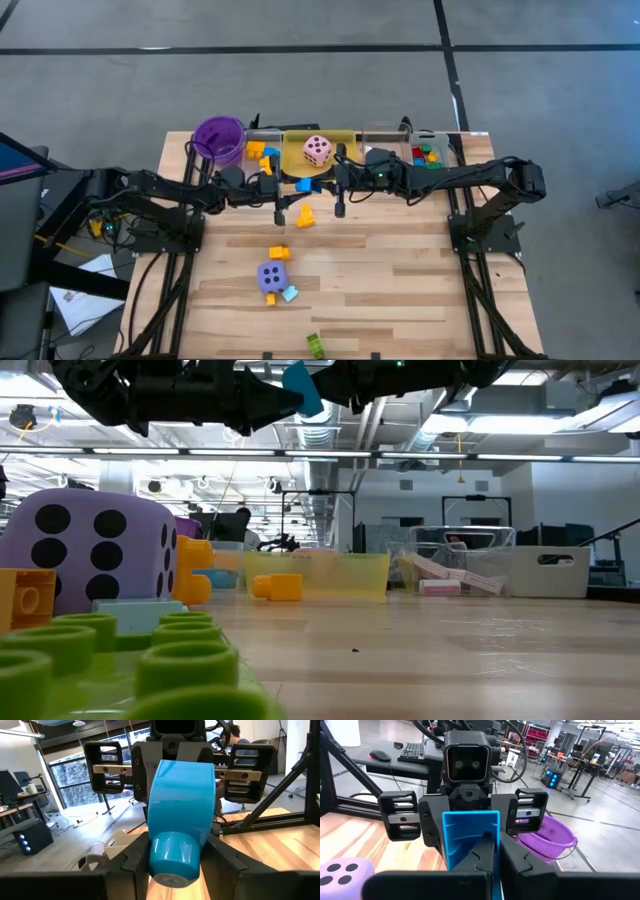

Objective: Pick & Place Toys
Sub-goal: Put the large blue game piece into the white transparent bin

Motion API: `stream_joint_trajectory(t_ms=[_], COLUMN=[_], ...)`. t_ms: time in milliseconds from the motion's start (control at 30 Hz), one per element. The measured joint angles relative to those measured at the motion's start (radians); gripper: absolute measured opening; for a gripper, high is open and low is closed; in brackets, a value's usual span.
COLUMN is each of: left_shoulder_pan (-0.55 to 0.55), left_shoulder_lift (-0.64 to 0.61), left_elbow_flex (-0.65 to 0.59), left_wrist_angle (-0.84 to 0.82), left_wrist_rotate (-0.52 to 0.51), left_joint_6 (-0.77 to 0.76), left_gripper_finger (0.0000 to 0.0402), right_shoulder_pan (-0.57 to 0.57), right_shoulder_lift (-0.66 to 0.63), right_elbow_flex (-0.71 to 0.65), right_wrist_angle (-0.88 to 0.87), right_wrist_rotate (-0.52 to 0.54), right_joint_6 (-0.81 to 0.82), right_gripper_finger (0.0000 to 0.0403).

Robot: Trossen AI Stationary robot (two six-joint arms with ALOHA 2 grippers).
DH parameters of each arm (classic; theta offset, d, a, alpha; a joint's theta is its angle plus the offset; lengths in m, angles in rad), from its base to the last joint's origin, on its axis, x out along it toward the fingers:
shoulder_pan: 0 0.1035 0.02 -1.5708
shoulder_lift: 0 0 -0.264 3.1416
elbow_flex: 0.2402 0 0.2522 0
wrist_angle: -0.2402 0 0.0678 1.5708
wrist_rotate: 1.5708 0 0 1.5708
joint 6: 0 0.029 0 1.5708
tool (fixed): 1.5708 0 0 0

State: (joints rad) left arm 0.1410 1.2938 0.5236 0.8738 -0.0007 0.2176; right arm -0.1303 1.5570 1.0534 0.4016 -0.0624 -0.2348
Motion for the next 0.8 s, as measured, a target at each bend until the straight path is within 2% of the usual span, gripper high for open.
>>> stream_joint_trajectory(t_ms=[233, 567, 667, 800], left_shoulder_pan=[0.006, 0.041, 0.059, 0.092], left_shoulder_lift=[0.0, -0.002, -0.003, 0.001], left_elbow_flex=[0.0, 0.003, 0.003, -0.001], left_wrist_angle=[-0.018, -0.127, -0.187, -0.321], left_wrist_rotate=[-0.015, -0.114, -0.197, -0.368], left_joint_6=[-0.037, -0.041, -0.039, -0.039], left_gripper_finger=[0.0129, 0.0129, 0.0129, 0.0129], right_shoulder_pan=[0.0, -0.01, -0.011, -0.008], right_shoulder_lift=[0.001, 0.003, 0.003, 0.0], right_elbow_flex=[0.0, -0.001, -0.002, 0.001], right_wrist_angle=[-0.002, -0.031, -0.067, -0.089], right_wrist_rotate=[0.01, 0.044, 0.126, 0.233], right_joint_6=[0.011, 0.026, 0.026, 0.026], right_gripper_finger=[0.0042, 0.0105, 0.0111, 0.0113])
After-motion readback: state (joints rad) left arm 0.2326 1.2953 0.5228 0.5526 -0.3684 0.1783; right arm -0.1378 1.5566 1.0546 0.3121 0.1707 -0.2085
